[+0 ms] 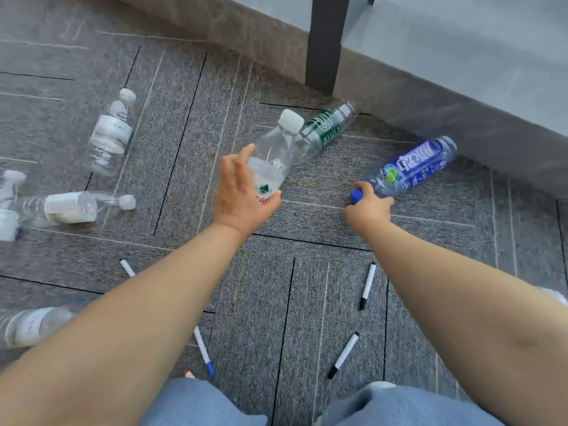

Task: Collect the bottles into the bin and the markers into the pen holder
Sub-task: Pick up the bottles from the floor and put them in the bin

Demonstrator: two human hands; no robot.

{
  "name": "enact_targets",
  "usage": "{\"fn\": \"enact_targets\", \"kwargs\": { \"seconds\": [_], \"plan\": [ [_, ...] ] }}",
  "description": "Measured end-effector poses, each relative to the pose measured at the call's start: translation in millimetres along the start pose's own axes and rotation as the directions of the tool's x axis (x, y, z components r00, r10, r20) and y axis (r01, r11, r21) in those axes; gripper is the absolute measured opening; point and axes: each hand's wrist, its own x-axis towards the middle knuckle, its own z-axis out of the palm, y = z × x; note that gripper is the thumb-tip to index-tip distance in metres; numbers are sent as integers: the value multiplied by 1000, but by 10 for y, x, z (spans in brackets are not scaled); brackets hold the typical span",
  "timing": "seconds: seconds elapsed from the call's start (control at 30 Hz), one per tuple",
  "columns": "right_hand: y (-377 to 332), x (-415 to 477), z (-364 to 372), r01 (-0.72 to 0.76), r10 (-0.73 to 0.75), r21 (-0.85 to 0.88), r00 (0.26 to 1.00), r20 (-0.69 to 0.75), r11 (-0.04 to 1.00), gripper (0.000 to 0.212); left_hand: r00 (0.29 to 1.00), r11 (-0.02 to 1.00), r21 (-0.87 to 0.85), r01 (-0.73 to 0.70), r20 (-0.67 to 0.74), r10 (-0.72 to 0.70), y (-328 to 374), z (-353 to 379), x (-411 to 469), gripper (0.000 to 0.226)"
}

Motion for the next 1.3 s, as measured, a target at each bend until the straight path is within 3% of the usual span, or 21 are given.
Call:
{"fn": "enact_targets", "kwargs": {
  "seconds": [0.23,0.33,0.43,0.63,0.77,0.9,1.07,1.2,1.3],
  "plan": [
    [186,-551,18,67,-53,83,987,-150,994,24,992,1000,-23,-1,129,4,172,-136,-243,82],
    [263,-1127,31,120,-101,120,983,-155,985,26,961,999,17,27,275,-31,274,-431,-514,81],
    [240,-1815,-107,139,-116,162,983,-144,977,29,940,996,43,72,331,-82,452,-905,-630,80],
    [213,-3348,-887,81,-46,232,987,-155,969,31,879,996,86,1,476,-42,1309,-2040,-994,85],
    [271,-4407,-1527,1,78,309,967,-243,951,30,794,997,20,-74,606,46,2081,-2733,-1359,85],
    [479,-5507,-1887,-103,243,399,917,-317,911,30,660,970,-62,-234,723,206,2871,-3268,-1888,87],
    [1018,-6648,-2073,-193,416,548,852,-319,814,29,509,904,-197,-379,771,382,3691,-3597,-2753,85],
    [1748,-7367,-2015,-254,559,638,758,-337,727,29,419,858,-261,-443,785,456,4098,-3644,-3623,82],
    [2400,-7864,-1783,-326,674,670,646,-358,668,31,349,831,-285,-478,807,477,4200,-3517,-4356,82]
  ]
}}
